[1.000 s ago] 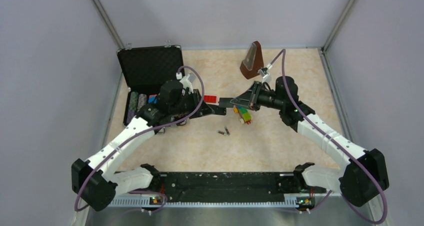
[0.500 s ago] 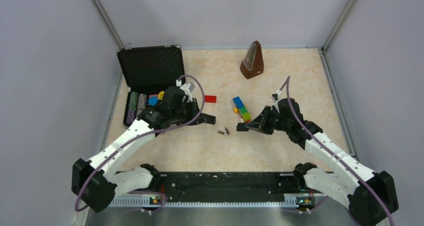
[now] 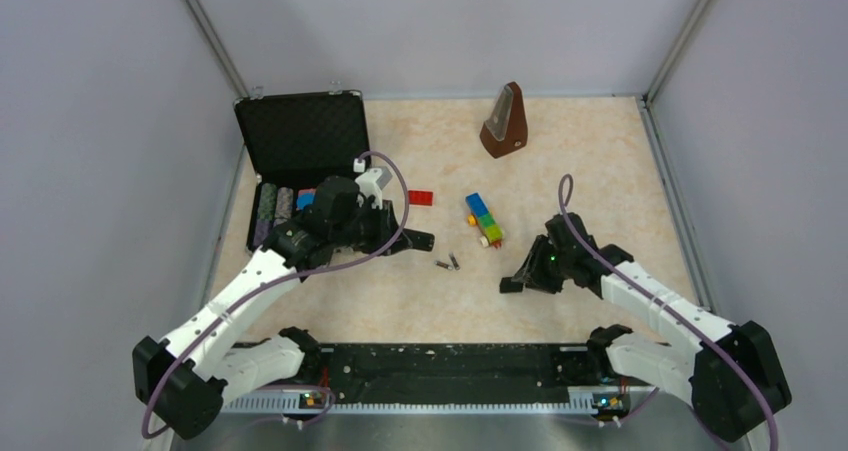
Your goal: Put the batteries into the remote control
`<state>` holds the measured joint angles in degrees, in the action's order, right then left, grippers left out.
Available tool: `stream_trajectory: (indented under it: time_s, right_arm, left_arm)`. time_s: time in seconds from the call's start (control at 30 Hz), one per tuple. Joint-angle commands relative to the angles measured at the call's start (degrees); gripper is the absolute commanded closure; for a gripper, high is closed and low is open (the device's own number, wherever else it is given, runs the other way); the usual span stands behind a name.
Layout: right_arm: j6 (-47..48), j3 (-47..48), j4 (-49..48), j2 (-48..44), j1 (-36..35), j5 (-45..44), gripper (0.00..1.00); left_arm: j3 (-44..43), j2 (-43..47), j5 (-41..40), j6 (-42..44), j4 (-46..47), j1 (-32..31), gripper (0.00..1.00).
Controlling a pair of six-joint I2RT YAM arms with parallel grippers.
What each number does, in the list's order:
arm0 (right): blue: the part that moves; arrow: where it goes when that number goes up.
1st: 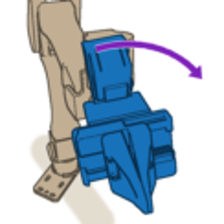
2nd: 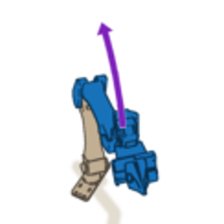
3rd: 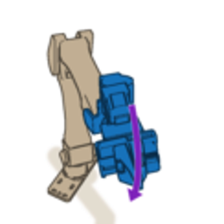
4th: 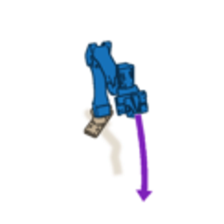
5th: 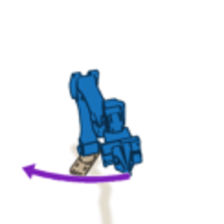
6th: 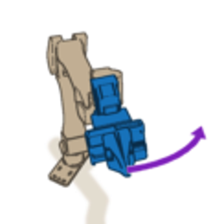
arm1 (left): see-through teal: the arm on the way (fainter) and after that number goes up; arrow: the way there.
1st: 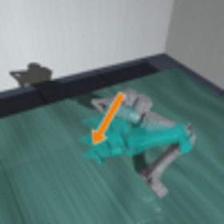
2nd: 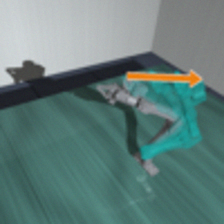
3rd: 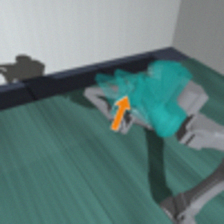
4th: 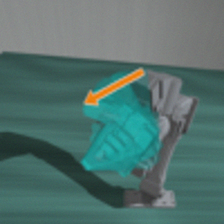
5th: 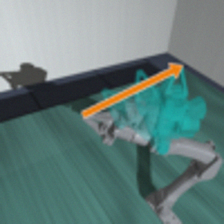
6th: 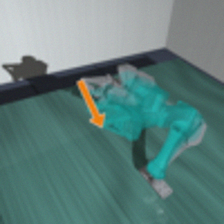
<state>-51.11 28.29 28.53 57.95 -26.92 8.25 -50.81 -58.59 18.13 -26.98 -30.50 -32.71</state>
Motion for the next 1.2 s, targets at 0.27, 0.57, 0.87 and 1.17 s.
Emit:
stream_trajectory:
  time_s: [0.27, 0.57, 0.87, 1.17]
  right_arm:
    - [8.66, 12.08, 1.72, -0.99, -1.7, -5.69, 0.35]
    - [19.06, 18.15, -21.77, 2.51, -15.47, 17.3, 0.32]
    - [20.5, 22.22, -30.85, 2.55, -18.13, 35.09, 0.14]
    - [30.08, 29.59, -19.14, 8.71, -26.29, 41.66, 0.22]
  left_arm:
    - [-3.13, 3.14, 7.38, 8.04, -2.87, 0.15, 1.0]
    - [-4.38, 4.09, 21.42, 10.73, -4.79, 0.7, 1.0]
    - [-3.63, 5.49, 40.0, 9.79, 1.33, 0.63, 1.0]
    - [-6.11, 5.44, 41.34, 9.49, 1.8, 0.7, 1.0]
